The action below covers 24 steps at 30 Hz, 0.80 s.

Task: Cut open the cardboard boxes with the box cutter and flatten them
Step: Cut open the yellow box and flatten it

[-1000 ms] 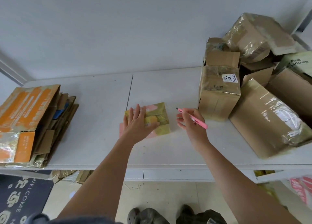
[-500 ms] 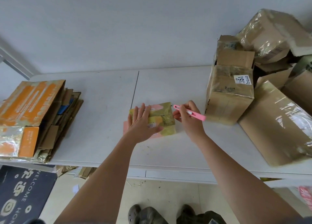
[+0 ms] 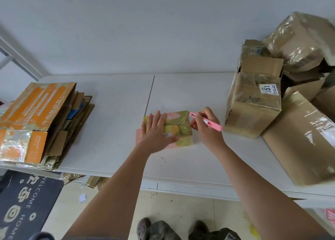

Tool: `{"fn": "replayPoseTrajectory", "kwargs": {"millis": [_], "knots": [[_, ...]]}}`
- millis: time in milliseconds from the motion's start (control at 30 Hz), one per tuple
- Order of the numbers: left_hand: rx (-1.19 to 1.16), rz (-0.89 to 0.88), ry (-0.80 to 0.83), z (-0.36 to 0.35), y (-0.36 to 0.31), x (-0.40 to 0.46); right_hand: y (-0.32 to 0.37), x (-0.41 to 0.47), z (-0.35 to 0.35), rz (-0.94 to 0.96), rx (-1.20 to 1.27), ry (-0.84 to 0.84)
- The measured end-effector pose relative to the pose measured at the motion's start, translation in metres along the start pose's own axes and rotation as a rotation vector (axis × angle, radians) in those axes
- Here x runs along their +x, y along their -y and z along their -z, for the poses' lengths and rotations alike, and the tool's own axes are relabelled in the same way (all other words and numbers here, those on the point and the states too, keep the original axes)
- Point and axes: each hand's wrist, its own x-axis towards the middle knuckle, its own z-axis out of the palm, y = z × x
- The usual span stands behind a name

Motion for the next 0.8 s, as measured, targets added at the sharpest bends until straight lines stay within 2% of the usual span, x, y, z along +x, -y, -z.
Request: {"fn": "replayPoseTrajectory", "kwargs": {"millis": [433, 800], "knots": [[-0.024, 0.002, 0.011, 0.005, -0.004, -0.004, -0.003, 0.002, 0.008, -0.007, 0.006, 0.07], [-0.029, 0.008, 0.001, 0.005, -0.005, -0.004, -0.002, -0.015, 0.014, 0.103, -0.115, 0.121]]}}
